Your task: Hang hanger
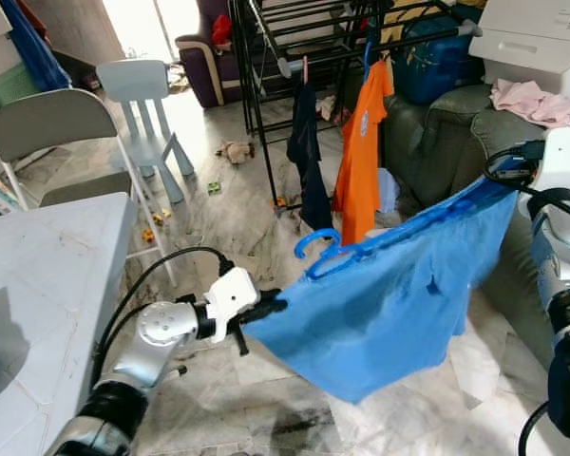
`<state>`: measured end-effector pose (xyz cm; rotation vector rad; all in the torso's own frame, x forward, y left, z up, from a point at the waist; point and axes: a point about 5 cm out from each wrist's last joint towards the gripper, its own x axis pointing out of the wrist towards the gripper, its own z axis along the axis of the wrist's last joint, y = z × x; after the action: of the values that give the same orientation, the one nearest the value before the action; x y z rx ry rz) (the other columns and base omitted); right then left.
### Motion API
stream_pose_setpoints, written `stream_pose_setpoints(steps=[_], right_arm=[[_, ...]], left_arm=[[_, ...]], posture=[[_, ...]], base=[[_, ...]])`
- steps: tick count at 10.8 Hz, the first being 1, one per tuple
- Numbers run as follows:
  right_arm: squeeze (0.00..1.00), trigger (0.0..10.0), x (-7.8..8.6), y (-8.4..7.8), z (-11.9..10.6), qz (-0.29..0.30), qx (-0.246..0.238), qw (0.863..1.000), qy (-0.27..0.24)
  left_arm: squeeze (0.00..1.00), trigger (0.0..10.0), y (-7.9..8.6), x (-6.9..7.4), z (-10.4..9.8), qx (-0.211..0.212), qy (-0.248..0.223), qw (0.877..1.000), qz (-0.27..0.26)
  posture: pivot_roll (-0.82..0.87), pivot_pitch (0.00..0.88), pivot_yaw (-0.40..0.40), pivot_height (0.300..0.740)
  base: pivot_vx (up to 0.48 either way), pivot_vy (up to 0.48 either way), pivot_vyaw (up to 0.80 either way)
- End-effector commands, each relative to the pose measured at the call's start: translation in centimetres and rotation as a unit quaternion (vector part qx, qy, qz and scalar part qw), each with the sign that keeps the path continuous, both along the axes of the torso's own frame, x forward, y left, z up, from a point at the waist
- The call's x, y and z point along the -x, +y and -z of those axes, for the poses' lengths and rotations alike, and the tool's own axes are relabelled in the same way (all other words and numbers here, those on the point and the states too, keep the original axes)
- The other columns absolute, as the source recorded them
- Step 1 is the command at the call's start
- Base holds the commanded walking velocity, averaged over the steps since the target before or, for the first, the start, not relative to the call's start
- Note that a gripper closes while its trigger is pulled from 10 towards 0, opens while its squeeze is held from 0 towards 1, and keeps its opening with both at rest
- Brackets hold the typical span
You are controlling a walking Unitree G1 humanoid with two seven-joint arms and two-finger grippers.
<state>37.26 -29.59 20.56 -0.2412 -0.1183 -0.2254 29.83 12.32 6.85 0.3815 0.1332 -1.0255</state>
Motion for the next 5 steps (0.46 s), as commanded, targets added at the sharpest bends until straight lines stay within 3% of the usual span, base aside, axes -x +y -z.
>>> stream_pose_setpoints(steps=[1, 3, 5], right_arm=[[0.00, 0.0, -0.1, -0.1, -0.8, 0.000, 0.001, 1.000, -0.014], [0.00, 0.0, -0.4, 0.8, -0.3, -0.025, -0.001, 1.000, -0.003], [0.00, 0.0, -0.7, 2.4, 0.3, -0.055, 0.007, 0.998, 0.004]], left_arm=[[0.00, 0.0, 1.6, -0.2, 0.8, -0.022, 0.008, 0.999, -0.044], [0.00, 0.0, 1.7, -0.3, 1.8, -0.035, 0.015, 0.996, -0.082], [0.00, 0.0, 0.5, 0.0, 2.7, -0.045, 0.021, 0.995, -0.082]], posture=[[-0.15, 0.000, 0.102, 0.740], [-0.15, 0.000, 0.103, 0.740], [-0.15, 0.000, 0.103, 0.740]], base=[[0.000, 0.000, 0.00], [0.000, 0.000, 0.00], [0.000, 0.000, 0.00]])
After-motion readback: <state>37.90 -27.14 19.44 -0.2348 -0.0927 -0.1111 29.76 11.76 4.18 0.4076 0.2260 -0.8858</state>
